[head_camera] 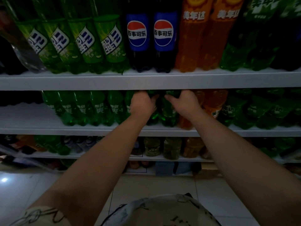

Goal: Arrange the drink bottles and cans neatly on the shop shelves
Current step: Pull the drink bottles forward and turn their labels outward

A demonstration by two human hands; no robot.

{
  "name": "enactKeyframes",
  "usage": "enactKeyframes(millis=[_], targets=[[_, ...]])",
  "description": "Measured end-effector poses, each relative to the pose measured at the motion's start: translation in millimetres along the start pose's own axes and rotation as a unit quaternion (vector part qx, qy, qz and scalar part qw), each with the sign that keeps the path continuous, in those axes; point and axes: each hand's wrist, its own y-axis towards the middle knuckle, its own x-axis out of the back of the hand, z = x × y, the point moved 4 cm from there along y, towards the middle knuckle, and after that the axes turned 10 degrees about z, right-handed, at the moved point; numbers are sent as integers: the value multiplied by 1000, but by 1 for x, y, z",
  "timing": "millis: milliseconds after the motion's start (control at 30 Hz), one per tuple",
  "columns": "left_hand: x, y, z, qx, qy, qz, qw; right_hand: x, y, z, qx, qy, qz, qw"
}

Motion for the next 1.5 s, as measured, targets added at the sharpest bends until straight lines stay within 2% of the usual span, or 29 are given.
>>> enactKeyframes(millis=[100,333,433,600,700,767,867,1000,1133,1233,1300,1433,1500], targets=[[3,4,3,-23,-14,33,999,3,0,-1,1,29,-6,1000],[12,14,14,-31,-23,133,990,3,1,1,-6,-15,-74,997],[10,13,12,-56,-25,112,992,0,3,1,-10,-27,-75,997],[9,12,9,-68,-30,50,996,-2,6,-1,-11,-110,1,994],[11,16,11,-66,-25,67,995,0,7,-3,-16,-49,28,998],[14,17,12,-69,-11,87,994,0,7,-2,-11,-60,37,997],[21,17,15,-75,-24,116,990,0,7,1,3,-119,16,993],[23,17,16,-79,-21,134,988,-1,6,2,1,-88,-21,996],[23,11,16,-102,-5,87,991,-2,7,5,-10,-86,25,996],[19,2,14,-126,49,37,990,-2,6,7,-17,-78,8,997],[16,-4,16,-134,79,19,988,-4,6,6,-25,-53,3,998],[14,-16,20,-176,90,0,980,-2,11,2,-76,26,43,996],[12,-21,21,-195,82,-4,977,-2,11,1,-70,-22,49,996]])
